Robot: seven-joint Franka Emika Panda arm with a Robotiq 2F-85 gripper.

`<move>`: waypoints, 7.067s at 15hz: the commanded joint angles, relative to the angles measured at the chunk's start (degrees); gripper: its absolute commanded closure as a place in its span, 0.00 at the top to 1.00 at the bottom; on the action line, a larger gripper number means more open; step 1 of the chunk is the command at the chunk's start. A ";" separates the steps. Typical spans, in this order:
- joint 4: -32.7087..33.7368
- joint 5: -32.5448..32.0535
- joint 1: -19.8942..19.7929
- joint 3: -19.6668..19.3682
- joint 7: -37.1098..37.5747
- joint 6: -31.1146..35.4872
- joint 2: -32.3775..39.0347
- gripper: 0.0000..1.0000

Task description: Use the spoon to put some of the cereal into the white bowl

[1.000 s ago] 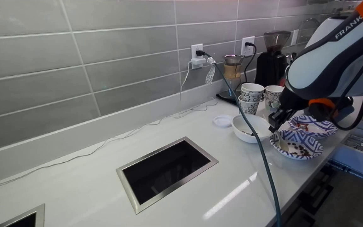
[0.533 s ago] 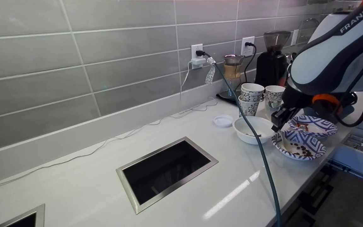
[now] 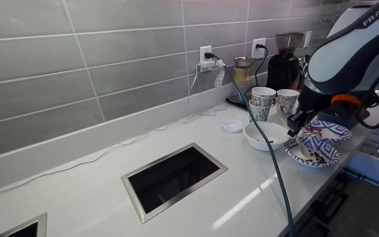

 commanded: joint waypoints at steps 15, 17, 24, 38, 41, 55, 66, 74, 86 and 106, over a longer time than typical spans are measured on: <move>-4.38 -0.76 0.17 -1.78 5.49 7.27 -1.19 0.03; -4.72 -0.98 0.18 -1.85 6.03 7.93 -1.16 0.03; -5.74 -2.33 0.38 -2.45 8.40 8.47 -1.23 0.03; -4.19 -0.88 0.67 -2.08 8.62 -2.86 -2.66 0.03; -3.31 -0.96 0.70 -2.21 8.64 -6.21 -2.63 0.03; 5.90 -1.67 0.85 -2.90 10.50 -21.12 1.88 0.03; 14.76 -2.82 1.35 -3.11 14.53 -28.96 8.64 0.03; 23.70 -4.46 1.75 -3.21 15.97 -39.83 12.34 0.03; 39.00 -7.35 2.01 -3.32 14.47 -62.40 14.38 0.03; 45.61 -9.97 8.05 0.07 15.90 -54.72 18.93 0.03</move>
